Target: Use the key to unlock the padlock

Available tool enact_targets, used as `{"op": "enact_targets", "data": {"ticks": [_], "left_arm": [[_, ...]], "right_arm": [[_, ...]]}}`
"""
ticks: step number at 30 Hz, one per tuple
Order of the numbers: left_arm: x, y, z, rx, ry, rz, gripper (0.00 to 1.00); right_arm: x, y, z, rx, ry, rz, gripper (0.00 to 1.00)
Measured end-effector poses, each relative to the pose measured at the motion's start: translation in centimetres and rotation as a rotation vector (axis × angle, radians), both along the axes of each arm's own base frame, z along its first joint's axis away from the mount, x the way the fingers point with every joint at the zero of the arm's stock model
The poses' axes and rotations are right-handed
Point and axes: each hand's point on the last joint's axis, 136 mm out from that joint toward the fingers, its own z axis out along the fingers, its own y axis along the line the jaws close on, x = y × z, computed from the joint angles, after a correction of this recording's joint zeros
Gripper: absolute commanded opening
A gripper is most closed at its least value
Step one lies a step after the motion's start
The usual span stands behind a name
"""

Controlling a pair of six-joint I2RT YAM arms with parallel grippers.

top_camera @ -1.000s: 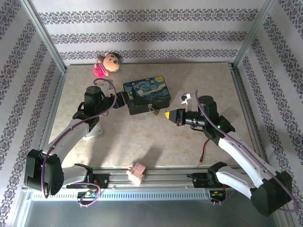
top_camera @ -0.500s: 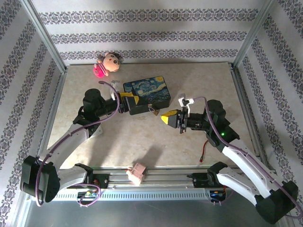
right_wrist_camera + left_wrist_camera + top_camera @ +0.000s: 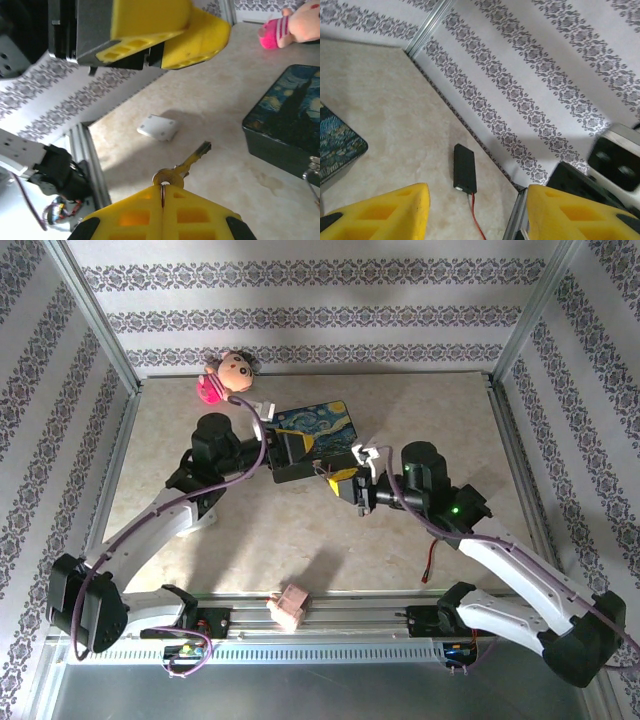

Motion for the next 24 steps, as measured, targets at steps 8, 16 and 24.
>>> {"op": "enact_targets", "data": {"ticks": [8, 16, 24], "left_arm": [[-0.2, -3.2, 0.1, 0.116, 0.057, -0.054, 0.48], [-1.2, -5.4, -1.7, 0.233, 0.108, -0.140, 0.46], [-1.9, -6.7, -5.5, 0.330, 0.195, -0.201, 0.38]], "right_arm": [[1.2, -0.6, -1.3, -0.144, -0.131, -0.090, 0.00], [1.7, -0.7, -2.0, -0.212, -0.187, -0.117, 0.00], [1.6, -0.8, -2.6, -0.249, -0.194, -0.115, 0.00]]}}
